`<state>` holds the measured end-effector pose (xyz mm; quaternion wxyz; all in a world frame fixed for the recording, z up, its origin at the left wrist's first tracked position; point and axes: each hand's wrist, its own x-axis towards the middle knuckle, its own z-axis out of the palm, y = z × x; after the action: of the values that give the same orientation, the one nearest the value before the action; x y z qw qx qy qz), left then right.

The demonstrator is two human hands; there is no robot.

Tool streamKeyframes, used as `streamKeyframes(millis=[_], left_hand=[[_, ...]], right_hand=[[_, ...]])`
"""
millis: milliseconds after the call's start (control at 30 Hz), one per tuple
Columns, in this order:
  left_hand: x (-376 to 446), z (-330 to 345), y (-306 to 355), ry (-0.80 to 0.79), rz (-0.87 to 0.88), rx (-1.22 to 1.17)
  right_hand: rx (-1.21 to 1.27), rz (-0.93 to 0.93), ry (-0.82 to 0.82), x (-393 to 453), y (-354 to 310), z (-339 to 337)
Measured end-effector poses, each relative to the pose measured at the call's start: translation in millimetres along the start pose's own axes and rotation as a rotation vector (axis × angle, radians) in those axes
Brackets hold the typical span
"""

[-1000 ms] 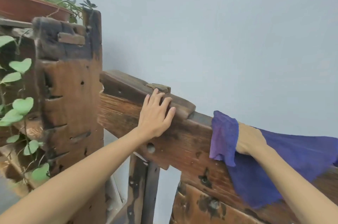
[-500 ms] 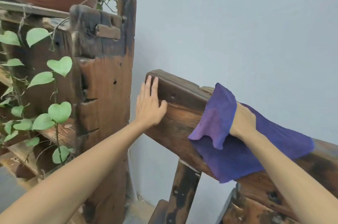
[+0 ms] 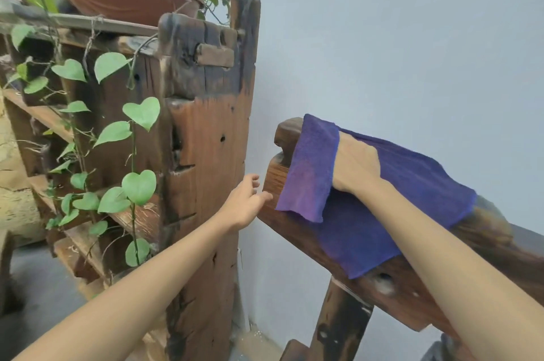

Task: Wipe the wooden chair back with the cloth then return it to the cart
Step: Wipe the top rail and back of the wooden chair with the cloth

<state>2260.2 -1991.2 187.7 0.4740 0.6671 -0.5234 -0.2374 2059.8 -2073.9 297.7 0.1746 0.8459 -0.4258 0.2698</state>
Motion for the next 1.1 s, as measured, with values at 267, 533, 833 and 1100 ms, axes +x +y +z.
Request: streamKeyframes(millis=[267, 533, 833, 1100], left_hand=[[42, -35, -18, 0.047, -0.048, -0.326], [113, -42, -62, 0.000, -0.092, -0.640], [103, -40, -103, -0.166, 0.055, -0.461], [103, -47, -31, -0.284, 0.128, -0.572]], right_hand=[[-0.319, -0.062, -0.012, 67, -71, 33], [-0.881, -0.119, -0.310, 73, -150, 94], [-1.169, -0.231, -0.760, 36, -168, 140], [-1.066, -0.203, -0.630, 64, -154, 97]])
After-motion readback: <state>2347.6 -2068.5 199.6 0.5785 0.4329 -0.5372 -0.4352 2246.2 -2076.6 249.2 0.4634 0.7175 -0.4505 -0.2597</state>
